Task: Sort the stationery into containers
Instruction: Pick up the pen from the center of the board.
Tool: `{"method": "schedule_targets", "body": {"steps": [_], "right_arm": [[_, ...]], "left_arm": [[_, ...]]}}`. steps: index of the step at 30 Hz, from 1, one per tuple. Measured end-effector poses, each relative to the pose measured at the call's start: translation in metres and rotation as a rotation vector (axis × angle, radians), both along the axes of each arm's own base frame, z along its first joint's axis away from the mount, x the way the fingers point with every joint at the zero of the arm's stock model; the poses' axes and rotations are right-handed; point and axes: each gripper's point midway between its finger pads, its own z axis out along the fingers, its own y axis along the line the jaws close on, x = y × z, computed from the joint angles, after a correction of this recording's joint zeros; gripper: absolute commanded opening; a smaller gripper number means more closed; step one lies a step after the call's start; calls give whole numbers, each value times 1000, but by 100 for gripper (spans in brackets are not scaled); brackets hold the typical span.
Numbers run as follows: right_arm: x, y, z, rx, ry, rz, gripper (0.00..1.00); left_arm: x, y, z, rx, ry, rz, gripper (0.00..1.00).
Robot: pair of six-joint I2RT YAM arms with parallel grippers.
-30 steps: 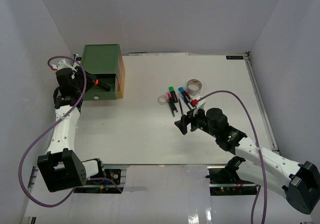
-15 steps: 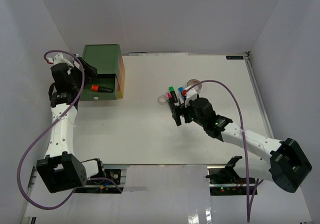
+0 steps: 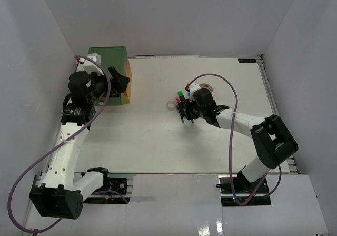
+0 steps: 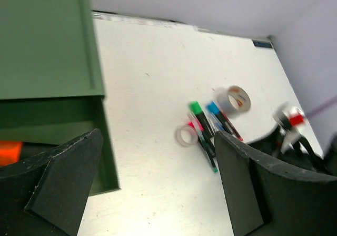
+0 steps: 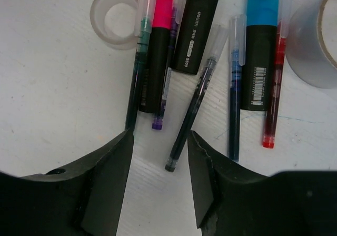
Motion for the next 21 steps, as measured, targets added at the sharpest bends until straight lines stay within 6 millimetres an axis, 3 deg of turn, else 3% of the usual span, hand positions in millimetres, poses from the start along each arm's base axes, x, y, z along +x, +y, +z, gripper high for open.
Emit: {"method": "schedule_targets", "body": {"steps": [3, 14, 21], "right_arm": [[6, 2, -13, -21, 30, 8, 51], [28, 20, -37, -68, 55, 54, 46], [35, 22, -44, -86, 58, 63, 41]], "left_arm": [[-13, -21, -9, 25, -26, -87, 98], [-24, -45, -67, 59, 19, -210, 98], [-25, -50, -62, 55, -10, -230, 98]]}}
